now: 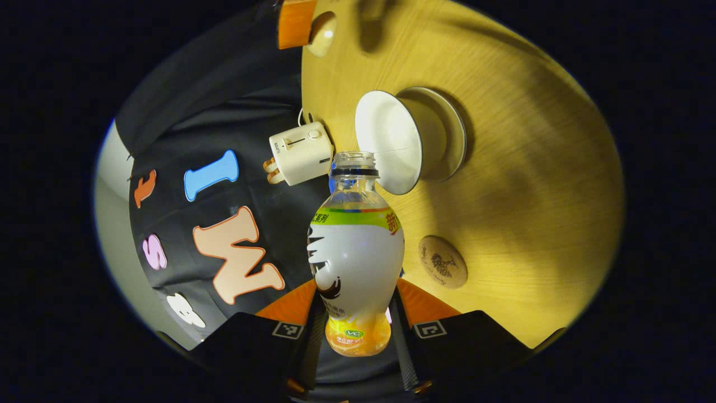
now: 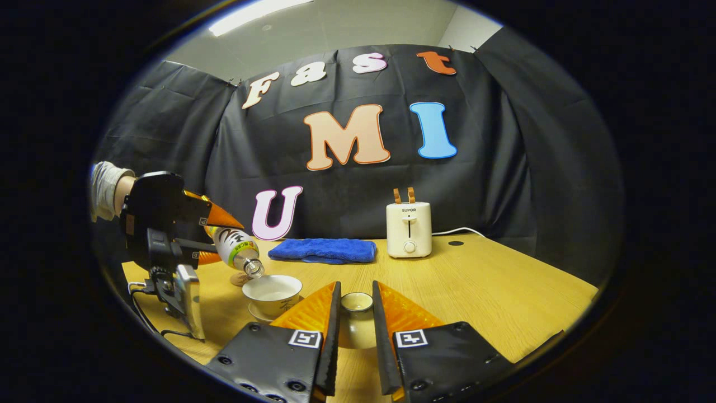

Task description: Open the teacup lid with one hand, grasp the water bottle and pour water into the teacup with the other hand; after pouring, place the water bottle on the coaster and then close the teacup lid.

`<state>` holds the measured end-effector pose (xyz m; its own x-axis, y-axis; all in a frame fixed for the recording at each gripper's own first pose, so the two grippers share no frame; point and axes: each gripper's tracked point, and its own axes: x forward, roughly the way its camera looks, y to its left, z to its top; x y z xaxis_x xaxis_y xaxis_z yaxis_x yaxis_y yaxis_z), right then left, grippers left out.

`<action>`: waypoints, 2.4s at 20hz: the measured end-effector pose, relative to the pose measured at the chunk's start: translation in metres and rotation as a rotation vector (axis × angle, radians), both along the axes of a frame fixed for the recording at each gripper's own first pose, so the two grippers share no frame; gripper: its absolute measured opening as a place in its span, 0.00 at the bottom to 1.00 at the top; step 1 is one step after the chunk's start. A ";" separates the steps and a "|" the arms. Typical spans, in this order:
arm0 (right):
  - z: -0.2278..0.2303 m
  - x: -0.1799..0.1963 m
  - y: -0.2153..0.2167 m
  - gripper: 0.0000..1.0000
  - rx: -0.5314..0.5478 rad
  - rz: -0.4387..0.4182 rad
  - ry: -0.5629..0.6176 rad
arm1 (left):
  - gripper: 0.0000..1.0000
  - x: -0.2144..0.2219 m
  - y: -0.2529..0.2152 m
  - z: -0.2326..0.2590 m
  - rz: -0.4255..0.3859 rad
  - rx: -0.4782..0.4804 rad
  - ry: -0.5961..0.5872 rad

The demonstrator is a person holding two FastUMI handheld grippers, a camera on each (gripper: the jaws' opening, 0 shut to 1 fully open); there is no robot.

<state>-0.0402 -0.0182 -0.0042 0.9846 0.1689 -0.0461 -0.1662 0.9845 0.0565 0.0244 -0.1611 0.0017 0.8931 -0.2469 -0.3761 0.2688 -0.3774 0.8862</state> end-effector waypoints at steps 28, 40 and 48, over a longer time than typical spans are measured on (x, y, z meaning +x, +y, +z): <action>-0.007 0.008 0.010 0.33 0.004 -0.031 0.037 | 0.55 0.001 -0.003 0.020 0.204 -1.259 0.354; -0.007 0.013 0.027 0.34 -0.022 -0.013 0.037 | 0.57 0.040 0.005 0.023 0.241 -1.706 0.439; -0.007 0.012 0.028 0.34 -0.006 -0.005 0.039 | 0.58 0.069 0.003 -0.003 0.321 -1.785 0.452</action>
